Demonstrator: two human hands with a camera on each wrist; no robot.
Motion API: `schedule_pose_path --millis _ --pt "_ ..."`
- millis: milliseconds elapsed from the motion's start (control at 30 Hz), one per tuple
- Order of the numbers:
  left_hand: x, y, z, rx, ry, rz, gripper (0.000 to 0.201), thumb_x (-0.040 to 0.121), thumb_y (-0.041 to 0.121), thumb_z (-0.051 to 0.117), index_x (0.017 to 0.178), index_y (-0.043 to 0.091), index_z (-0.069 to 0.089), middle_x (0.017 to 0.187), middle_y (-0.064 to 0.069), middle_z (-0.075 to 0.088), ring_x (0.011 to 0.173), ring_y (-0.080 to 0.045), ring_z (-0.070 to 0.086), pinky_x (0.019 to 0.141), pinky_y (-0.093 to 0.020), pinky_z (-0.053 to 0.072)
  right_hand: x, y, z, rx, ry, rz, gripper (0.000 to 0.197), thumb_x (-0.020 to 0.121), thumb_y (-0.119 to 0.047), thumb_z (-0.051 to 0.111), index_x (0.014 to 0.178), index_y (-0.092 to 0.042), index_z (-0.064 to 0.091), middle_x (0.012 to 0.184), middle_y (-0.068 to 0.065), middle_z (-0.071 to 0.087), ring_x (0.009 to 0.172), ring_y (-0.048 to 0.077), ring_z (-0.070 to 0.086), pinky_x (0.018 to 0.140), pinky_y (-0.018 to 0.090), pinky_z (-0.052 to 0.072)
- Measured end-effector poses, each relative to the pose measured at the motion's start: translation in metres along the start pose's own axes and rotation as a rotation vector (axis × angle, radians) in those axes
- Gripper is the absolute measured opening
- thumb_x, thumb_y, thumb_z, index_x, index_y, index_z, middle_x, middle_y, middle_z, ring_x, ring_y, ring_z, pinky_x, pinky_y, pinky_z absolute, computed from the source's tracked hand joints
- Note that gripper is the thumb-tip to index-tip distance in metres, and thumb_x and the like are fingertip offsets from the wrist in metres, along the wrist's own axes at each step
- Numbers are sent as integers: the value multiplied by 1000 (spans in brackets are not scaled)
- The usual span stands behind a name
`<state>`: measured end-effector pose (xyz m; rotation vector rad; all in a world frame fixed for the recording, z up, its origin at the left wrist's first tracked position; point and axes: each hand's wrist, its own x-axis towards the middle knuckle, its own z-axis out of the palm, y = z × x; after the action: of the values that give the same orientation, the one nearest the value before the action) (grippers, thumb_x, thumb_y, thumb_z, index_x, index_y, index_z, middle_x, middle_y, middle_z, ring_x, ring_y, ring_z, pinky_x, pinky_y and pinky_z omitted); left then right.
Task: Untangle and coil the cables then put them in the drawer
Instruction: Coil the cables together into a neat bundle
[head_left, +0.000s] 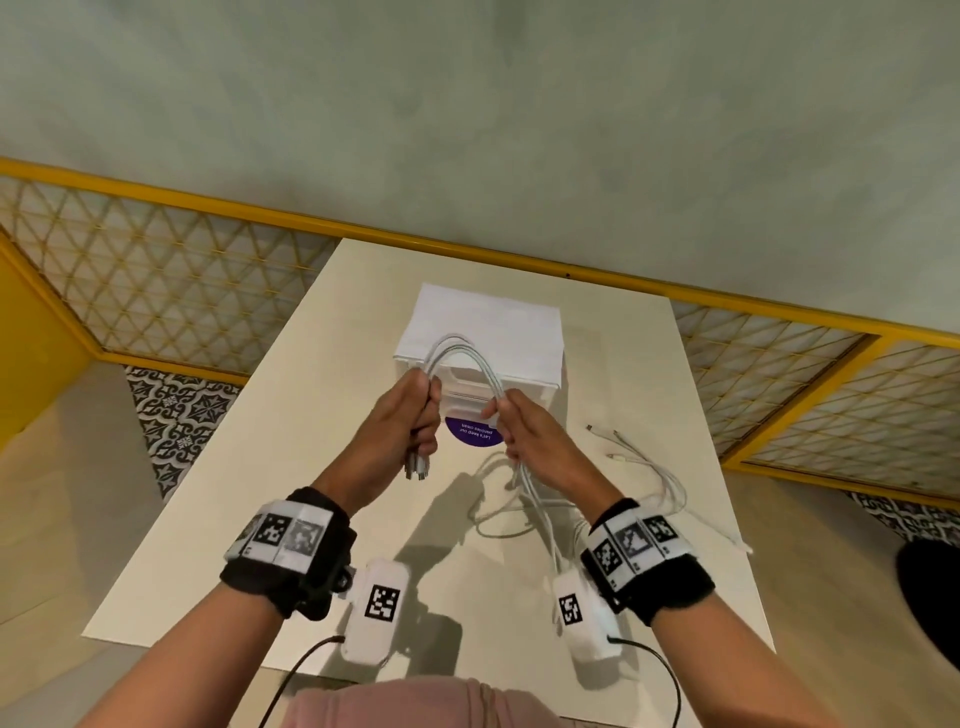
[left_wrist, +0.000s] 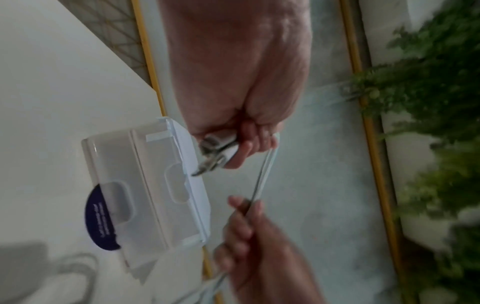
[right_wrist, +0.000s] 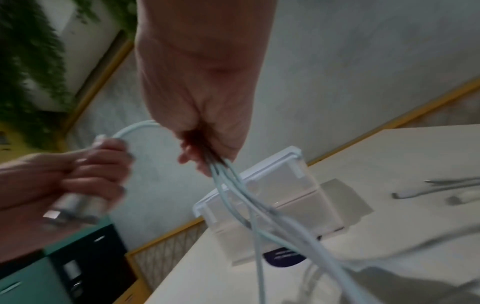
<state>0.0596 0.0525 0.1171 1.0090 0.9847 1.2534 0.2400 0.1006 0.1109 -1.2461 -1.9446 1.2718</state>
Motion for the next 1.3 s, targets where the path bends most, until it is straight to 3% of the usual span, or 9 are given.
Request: schedule_pose_path --millis 200,300,633,733,867,967,1067,1200,1300 --pt "-2 -19 11 349 46 -36 32 103 33 29 104 19 57 90 -11 56 62 -13 46 61 -38 44 9 -18 8 -93 -20 36 39 102 -36 27 74 -23 51 66 -10 46 60 5 43 62 24 36" --pt "0 -18 12 348 66 -88 34 102 35 28 108 21 58 104 -12 55 72 -13 47 66 -35 46 5 -21 8 -142 -36 -7 40 102 -35 26 69 -24 46 65 -11 47 58 2 43 59 21 34" --pt "4 -18 25 47 -30 -115 38 103 34 28 121 22 59 71 15 55 63 0 47 63 -21 39 2 -30 15 -94 -81 -24 39 102 -38 27 68 -28 45 62 -10 48 51 3 45 56 23 38" --pt "5 -16 27 -94 -30 -82 39 103 31 27 121 14 56 74 3 49 63 -5 51 59 -19 43 2 -34 16 -110 -80 -19 43 101 -39 27 70 -19 49 59 -5 52 40 -2 49 53 23 37" --pt "8 -11 25 -202 -39 -50 38 103 31 26 108 12 58 53 -9 44 47 -22 55 49 -28 47 -5 -46 15 -12 -147 74 56 96 -54 30 67 -13 56 58 4 57 43 11 53 53 24 47" --pt "12 -9 17 -97 -51 -21 40 102 33 26 94 7 55 65 -7 54 57 -18 58 56 -28 45 -9 -47 1 -133 -154 55 48 94 -60 26 81 -26 57 74 -2 66 61 11 64 73 30 57" --pt "10 -7 11 -41 -122 -72 32 103 32 26 86 14 47 70 7 56 66 -10 56 65 -22 44 1 -48 -15 -172 67 13 39 94 -55 35 105 -21 50 100 6 67 79 16 68 82 41 57" --pt "2 -8 17 87 -258 -109 31 102 34 28 82 17 45 66 8 41 60 -9 46 71 -29 40 9 -65 -32 -178 54 -228 39 92 -20 56 129 -30 50 124 -4 58 94 4 62 77 14 54" --pt "-2 -6 23 113 -311 -129 33 103 30 27 79 14 45 66 5 37 55 -10 39 92 -42 46 10 -71 -34 -393 -25 -292 38 87 -11 60 122 -26 62 117 -3 64 89 8 60 77 17 51"
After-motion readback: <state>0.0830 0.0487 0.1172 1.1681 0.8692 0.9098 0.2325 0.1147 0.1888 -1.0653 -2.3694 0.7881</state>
